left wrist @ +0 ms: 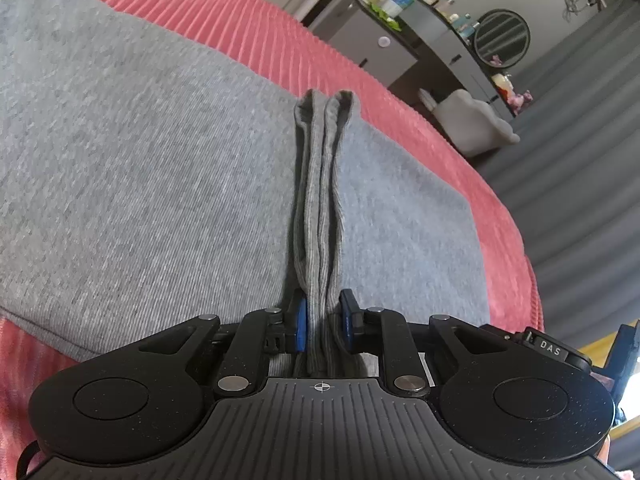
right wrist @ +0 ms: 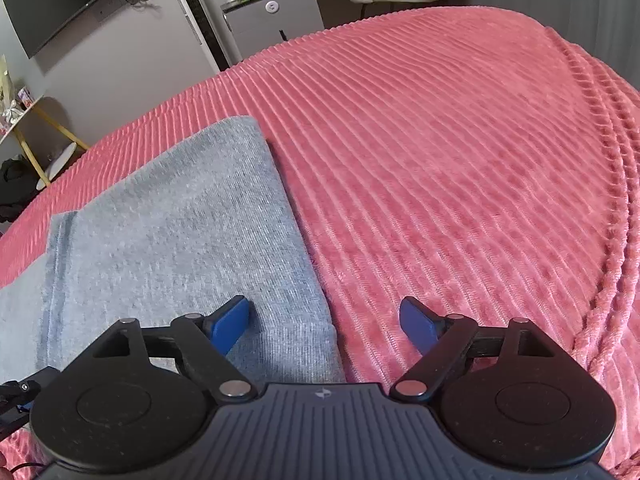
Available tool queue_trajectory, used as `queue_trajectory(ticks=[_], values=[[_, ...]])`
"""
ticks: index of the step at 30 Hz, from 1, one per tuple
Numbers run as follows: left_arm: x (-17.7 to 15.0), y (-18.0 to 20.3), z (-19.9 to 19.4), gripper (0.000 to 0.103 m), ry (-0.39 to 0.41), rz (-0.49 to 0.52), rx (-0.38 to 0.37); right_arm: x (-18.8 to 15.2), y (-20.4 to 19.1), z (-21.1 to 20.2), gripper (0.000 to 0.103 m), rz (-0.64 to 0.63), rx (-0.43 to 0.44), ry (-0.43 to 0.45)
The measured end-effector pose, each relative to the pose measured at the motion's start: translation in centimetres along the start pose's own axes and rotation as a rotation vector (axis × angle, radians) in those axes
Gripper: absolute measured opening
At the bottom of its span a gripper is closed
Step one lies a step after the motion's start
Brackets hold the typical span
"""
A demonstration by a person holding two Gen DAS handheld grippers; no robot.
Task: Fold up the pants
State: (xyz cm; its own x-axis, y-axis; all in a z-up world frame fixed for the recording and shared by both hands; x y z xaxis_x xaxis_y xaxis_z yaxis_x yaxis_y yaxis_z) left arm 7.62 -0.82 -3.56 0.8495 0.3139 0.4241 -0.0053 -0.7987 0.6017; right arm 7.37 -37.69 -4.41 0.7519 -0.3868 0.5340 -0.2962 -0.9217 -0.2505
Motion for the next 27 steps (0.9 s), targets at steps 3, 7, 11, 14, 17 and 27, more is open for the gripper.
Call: queue_trajectory(ticks=[3,7,11,14,17,27], values=[[0.1,0.2,-0.2,0.018,0.006,0.007,0.0,-0.1,-0.1,0.0,0.084,-0.009,-0.007,0.002],[0.4,0.4,-1.3,0.018,0.032,-0.005,-0.007,-0.2,-0.5,-0.5,0.084,-0.029,-0.016,0.032],[0.9,0.4,-2.4,0.018,0.068,0.001,0.019,-0.4,-0.7,-1.5,0.087,-0.051,-0.015,0.102],[0.9,-0.7,-1.6,0.02,0.035,-0.022,0.093,-0.4,-0.7,-1.5,0.088,-0.064,-0.013,0.11],[1.1,-1.0,-1.4,0.027,0.027,-0.04,0.098,-0.2,-0.6,-1.0,0.088,-0.063,-0.018,0.09],[1.7,-1.9,-4.7,0.042,0.13,-0.126,0.165,-0.6,-1.4,-1.8,0.088,-0.09,-0.02,0.154]])
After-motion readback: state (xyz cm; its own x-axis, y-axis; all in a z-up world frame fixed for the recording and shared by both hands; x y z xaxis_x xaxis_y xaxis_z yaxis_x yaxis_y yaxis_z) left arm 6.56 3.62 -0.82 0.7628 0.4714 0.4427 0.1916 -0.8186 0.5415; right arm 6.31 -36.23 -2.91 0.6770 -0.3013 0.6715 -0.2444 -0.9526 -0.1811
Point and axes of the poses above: each gripper's, at about its wrist camera, not at the fingertips, and z roughly the way its jaws point, y to its right, x to its top, the point moved 1 cm from there along z, roughly the way its jaws point, and after that the axes turned 2 degrees about -y, right-handed, at the moved point
